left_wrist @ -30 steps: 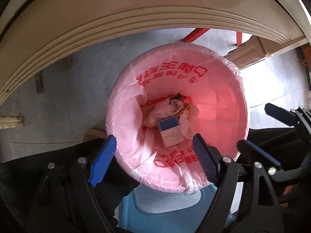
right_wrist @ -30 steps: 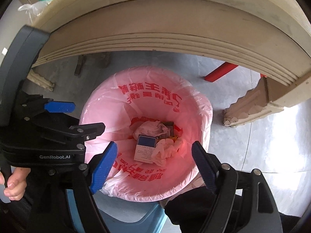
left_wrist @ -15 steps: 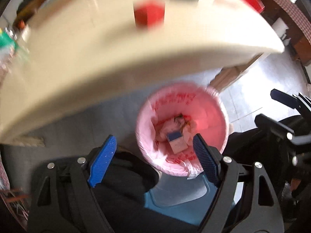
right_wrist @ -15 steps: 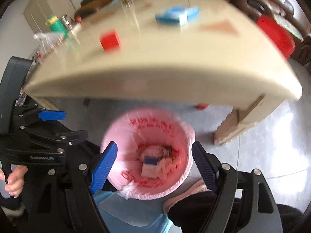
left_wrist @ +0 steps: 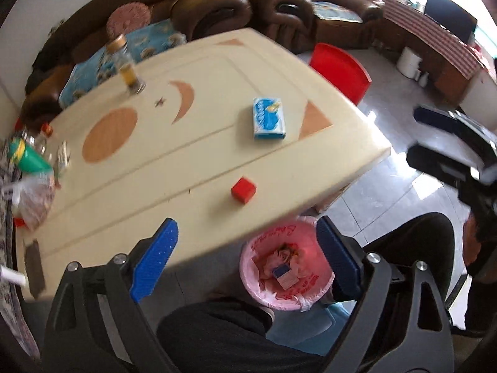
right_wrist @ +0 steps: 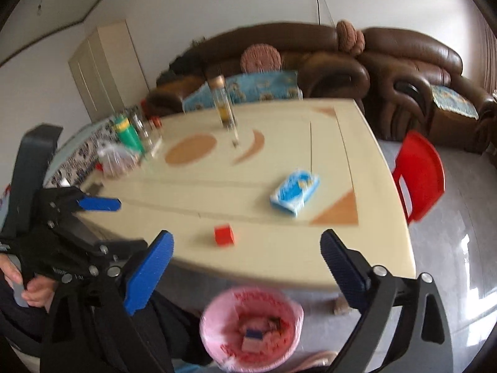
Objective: Collect trash
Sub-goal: 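Raise both open tools from the bin back over the table, then grasp the red cube with the left tool while the right tool grasps the blue-white medicine box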
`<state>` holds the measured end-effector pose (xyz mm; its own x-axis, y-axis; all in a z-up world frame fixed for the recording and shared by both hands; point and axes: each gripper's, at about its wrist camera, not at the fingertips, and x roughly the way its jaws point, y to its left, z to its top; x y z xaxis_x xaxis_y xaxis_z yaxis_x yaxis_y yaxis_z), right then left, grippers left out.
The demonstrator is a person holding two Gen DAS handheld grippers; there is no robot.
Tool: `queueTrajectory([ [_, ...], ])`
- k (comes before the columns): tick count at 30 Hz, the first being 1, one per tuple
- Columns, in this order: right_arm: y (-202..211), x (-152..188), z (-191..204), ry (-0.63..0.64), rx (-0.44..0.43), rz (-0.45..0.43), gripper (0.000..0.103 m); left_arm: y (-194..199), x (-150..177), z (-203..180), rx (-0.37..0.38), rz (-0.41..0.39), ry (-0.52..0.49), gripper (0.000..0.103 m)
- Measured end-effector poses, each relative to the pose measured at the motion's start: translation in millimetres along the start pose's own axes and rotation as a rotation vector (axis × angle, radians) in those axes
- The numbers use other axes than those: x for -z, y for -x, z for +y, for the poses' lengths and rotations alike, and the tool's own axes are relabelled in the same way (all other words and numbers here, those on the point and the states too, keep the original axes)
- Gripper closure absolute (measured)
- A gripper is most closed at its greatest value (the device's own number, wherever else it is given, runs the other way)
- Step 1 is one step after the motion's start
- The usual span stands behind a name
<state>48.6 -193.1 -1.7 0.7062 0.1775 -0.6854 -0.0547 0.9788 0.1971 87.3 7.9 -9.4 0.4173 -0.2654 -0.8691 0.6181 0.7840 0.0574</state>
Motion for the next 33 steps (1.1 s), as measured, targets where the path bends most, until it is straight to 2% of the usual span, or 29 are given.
queueTrajectory([
  [4,2.7,-17.2,1.0,0.006,0.014,-0.028,0.009,-3.0,-9.2,-3.0,0.044,0.005,-0.048,0.014],
  [10,-14.8,-28.8,-10.2,-0.018,0.018,-0.019,0.009,-40.8,-14.4,-0.3,0.072,0.068,-0.088,0.014],
  [18,-55.7,-40.3,-33.3,-0.073,0.049,0.014,0.009,-83.3,-18.3,0.6,0.121,0.119,-0.153,0.014],
  [23,-90.1,-40.7,-47.3,-0.117,0.059,0.056,0.009,-114.4,-17.4,-3.9,0.187,0.151,-0.211,0.014],
  [26,-111.8,-39.3,-53.2,-0.125,0.088,0.082,0.009,-136.5,-17.0,-2.5,0.225,0.173,-0.215,0.014],
  [33,-165.9,-34.6,-64.1,-0.153,0.123,0.140,0.009,-186.6,-19.1,10.0,0.259,0.247,-0.172,0.014],
])
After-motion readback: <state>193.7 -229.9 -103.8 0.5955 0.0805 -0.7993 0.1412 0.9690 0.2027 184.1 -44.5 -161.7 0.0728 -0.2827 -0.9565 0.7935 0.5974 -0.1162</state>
